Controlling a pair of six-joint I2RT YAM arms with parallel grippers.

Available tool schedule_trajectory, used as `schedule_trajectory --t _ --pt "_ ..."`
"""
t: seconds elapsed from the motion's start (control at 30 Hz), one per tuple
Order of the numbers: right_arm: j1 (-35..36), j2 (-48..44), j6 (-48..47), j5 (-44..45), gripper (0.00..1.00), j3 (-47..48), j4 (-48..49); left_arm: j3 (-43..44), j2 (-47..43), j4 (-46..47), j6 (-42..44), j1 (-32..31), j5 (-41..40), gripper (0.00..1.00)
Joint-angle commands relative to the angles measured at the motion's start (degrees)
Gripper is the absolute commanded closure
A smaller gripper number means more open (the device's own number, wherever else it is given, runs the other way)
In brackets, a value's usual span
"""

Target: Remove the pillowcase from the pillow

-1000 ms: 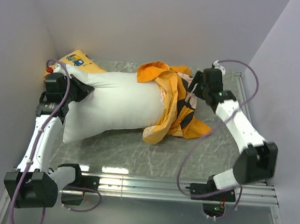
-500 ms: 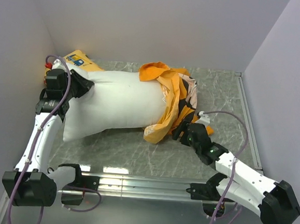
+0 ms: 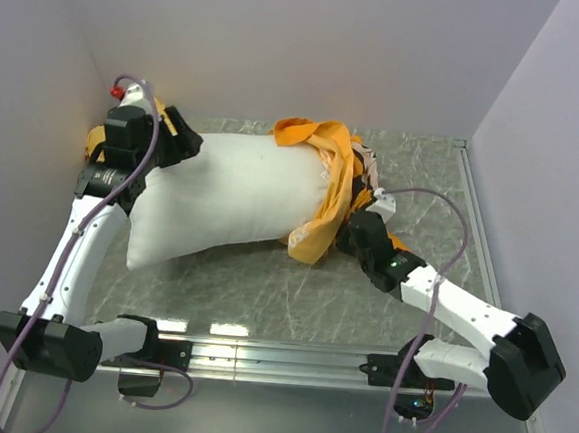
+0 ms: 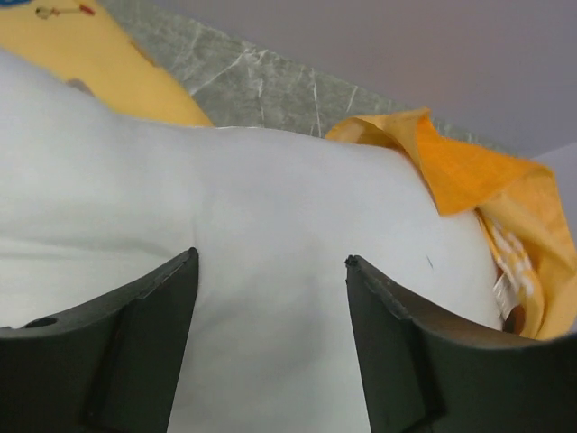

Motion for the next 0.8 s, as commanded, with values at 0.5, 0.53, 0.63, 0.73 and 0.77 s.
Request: schedule_trajectory --t 0.5,0.53,0.63,0.73,0.77 --pt "1.1 -7.0 -17.5 6.1 1.0 47.0 -25.0 19.5 4.7 -10.6 10.7 -29.0 -20.3 0.21" --pt "0.1 -5.5 -17.3 6.1 1.0 46.2 -24.7 18.2 4.9 -9.9 9.9 -29.1 -20.1 0.21" --pt "-3.7 -2.4 -16.4 6.1 1.0 42.4 -23.8 11.6 5.2 -4.9 7.2 -29.2 -19.1 0.19" --pt "-10.4 1.2 -15.3 2.0 1.0 38.2 -21.5 3.5 6.0 0.3 3.7 -29.2 -16.4 0.18" --pt "-11.7 2.3 -15.1 1.7 1.0 36.8 -21.5 2.1 6.4 1.6 2.8 -29.2 -15.7 0.17"
